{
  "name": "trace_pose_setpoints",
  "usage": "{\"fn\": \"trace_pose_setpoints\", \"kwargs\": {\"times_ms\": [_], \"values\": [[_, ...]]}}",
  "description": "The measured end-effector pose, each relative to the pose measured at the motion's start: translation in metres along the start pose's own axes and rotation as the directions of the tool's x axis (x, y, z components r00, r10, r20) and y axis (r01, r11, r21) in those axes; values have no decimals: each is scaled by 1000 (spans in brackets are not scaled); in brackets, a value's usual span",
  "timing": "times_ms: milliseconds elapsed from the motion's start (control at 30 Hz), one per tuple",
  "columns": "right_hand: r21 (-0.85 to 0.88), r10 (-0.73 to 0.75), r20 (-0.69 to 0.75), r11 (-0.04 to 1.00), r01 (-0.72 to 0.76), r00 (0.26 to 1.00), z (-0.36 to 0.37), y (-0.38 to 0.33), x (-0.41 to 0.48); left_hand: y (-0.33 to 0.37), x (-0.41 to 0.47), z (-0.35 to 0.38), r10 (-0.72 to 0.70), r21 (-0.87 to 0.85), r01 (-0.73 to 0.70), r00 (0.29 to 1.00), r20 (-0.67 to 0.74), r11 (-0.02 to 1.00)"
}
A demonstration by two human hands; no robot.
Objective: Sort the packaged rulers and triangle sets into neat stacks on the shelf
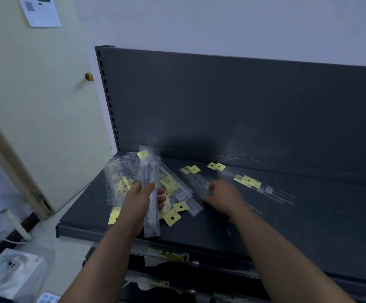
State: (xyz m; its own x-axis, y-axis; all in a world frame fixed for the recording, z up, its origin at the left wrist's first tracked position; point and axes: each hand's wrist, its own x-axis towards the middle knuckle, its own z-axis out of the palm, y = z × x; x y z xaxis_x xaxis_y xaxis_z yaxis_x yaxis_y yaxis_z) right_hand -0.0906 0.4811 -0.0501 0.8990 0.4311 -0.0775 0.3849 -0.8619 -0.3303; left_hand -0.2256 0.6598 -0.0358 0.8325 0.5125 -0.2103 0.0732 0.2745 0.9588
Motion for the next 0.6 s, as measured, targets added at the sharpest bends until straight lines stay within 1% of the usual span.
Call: {"fn": "trace_pose_setpoints", "kwargs": {"times_ms": [100, 133, 200, 233, 267, 300, 333, 367, 400, 467, 533, 600], "values": [[115, 85, 95, 989, -95, 992, -3, 0, 5, 0, -3, 1, -8, 7, 8, 1000, 8, 1000], [165, 99, 91, 980, -113, 991, -3, 1, 6, 0, -4, 1, -11, 10, 11, 1000, 11, 1000], [336, 112, 27, 935, -115, 993, -6, 5, 6, 1, -6, 1, -25, 6, 25, 1000, 15, 1000], [433, 109, -8, 896, -95, 994, -10, 6, 6, 2, -6, 1, -34, 1, 34, 999, 14, 999], [543, 107, -27, 836, -75, 994, -17, 6, 4, 3, -7, 1, -42, -3, 42, 999, 8, 999], [662, 100, -16, 747, -64, 995, -24, 6, 2, 3, -6, 0, -44, -1, 44, 999, 3, 999], [756, 77, 19, 652, -65, 997, -33, 7, -2, 4, -5, 0, -45, -1, 45, 999, -2, 999], [812, 34, 62, 579, -70, 997, -41, 8, -6, 7, -5, -1, -42, -3, 42, 999, -3, 999], [829, -16, 109, 553, -82, 994, -49, 10, -10, 9, -4, -1, -41, -7, 41, 999, 2, 999], [782, -94, 226, 610, -123, 970, -59, 15, -15, 13, -1, 0, -42, 12, 42, 999, 12, 999], [707, -123, 336, 688, -164, 934, -64, 16, -19, 16, -3, 3, -55, 70, 52, 998, 36, 996], [671, -140, 386, 721, -174, 912, -65, 14, -18, 17, -6, 5, -66, 156, 45, 989, 129, 987]]}}
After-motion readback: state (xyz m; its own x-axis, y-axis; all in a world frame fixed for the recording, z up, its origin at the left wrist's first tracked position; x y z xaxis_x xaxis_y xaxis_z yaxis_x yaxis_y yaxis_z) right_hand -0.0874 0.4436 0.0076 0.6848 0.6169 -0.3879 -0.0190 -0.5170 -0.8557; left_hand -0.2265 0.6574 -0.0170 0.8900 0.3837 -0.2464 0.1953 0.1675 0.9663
